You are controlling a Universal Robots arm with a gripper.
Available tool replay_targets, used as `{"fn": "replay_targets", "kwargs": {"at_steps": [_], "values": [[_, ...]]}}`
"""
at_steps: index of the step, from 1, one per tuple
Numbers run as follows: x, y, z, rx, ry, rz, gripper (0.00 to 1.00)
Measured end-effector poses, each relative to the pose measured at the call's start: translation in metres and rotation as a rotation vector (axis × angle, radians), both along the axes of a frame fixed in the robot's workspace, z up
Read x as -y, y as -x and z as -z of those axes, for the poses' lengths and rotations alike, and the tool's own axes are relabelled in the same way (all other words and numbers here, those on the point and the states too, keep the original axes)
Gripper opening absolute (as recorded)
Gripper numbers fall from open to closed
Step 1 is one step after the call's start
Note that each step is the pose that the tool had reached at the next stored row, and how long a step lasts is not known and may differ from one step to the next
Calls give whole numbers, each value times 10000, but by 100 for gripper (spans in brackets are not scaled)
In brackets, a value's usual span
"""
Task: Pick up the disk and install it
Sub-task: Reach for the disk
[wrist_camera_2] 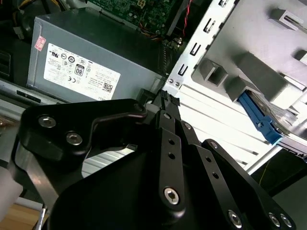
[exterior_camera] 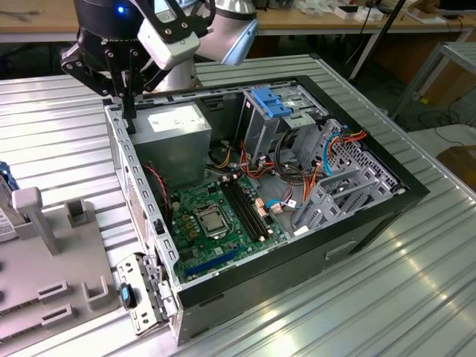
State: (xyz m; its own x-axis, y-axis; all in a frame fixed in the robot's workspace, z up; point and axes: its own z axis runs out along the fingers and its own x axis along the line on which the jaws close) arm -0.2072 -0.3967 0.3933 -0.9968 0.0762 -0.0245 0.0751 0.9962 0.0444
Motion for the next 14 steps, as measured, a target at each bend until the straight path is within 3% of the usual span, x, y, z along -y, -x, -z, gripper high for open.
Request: {"fn": "replay_targets", "kwargs": {"at_steps": [14], "values": [[-41, 329, 0, 0, 0, 0, 11]]}}
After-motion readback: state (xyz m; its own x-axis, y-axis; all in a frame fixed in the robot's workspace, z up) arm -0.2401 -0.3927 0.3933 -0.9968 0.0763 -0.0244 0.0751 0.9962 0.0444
